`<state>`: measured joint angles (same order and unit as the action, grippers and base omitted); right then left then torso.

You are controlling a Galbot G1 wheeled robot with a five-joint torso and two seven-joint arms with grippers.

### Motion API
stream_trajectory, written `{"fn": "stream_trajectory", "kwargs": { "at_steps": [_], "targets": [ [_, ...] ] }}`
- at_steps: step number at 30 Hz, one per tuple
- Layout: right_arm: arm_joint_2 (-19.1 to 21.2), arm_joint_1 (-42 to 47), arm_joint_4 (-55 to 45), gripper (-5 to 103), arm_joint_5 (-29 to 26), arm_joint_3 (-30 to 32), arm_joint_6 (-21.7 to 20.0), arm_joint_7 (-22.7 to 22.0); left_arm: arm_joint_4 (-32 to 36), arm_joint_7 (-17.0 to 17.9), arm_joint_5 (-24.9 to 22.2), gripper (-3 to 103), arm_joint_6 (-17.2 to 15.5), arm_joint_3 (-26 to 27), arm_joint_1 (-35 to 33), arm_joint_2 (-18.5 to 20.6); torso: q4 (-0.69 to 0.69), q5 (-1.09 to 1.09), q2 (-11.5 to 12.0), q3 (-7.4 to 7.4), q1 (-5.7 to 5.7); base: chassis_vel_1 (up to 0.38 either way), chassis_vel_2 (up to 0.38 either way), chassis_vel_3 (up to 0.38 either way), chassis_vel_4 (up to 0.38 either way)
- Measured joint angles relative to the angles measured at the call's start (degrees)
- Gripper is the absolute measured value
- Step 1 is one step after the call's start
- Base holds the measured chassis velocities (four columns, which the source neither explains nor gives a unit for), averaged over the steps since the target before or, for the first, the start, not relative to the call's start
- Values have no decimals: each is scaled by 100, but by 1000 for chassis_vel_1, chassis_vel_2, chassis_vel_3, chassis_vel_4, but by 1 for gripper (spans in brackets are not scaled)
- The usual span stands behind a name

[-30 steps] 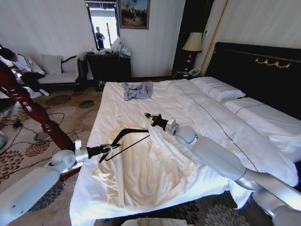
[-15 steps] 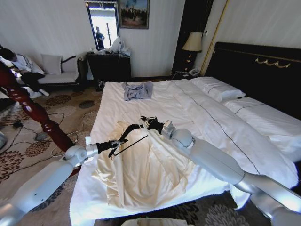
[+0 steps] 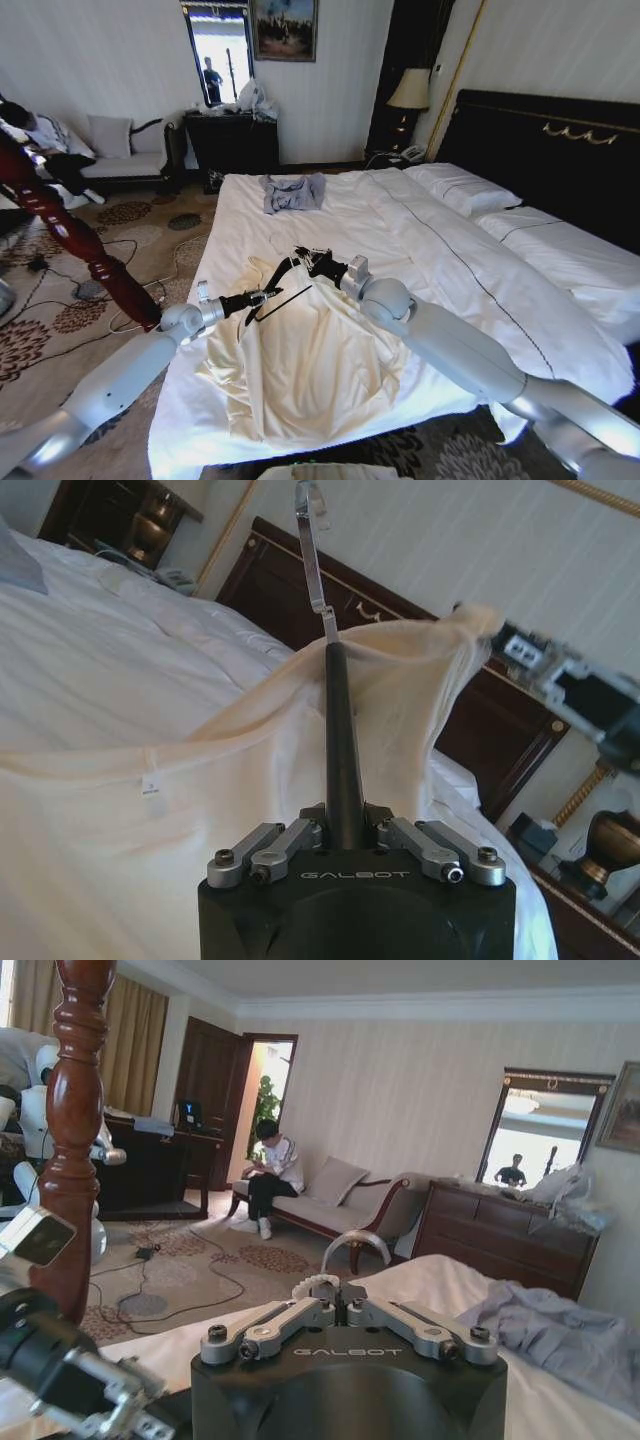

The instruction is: Pick up the clothes from the bed and hang them on the clothes hanger.

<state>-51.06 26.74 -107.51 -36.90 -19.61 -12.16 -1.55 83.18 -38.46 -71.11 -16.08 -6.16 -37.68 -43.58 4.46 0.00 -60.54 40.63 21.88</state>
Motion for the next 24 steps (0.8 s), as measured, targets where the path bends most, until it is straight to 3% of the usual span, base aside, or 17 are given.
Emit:
{"fn": "stream_trajectory", "kwargs": {
  "at_steps": [14, 19, 21, 24],
  "targets": [
    [-209, 179, -114, -1, -385, -96, -144, -265, -73, 45, -231, 18, 119, 52, -25, -118, -1, 0, 0, 0, 0, 0, 0, 0, 0],
    [-139, 194, -144, 21, -303, -134, -134, -186, -39, 27, -231, 18, 133, 93, -61, -104, -1, 0, 0, 0, 0, 0, 0, 0, 0],
    [-121, 203, -147, 21, -242, -140, -125, -163, -39, 26, -233, 18, 136, 93, -60, -97, -1, 0, 0, 0, -1, 0, 0, 0, 0],
    [-47, 288, -190, 36, -14, -160, -107, -68, -70, 26, -234, 18, 154, 88, -20, -99, -1, 0, 0, 0, 0, 0, 0, 0, 0]
  ]
}}
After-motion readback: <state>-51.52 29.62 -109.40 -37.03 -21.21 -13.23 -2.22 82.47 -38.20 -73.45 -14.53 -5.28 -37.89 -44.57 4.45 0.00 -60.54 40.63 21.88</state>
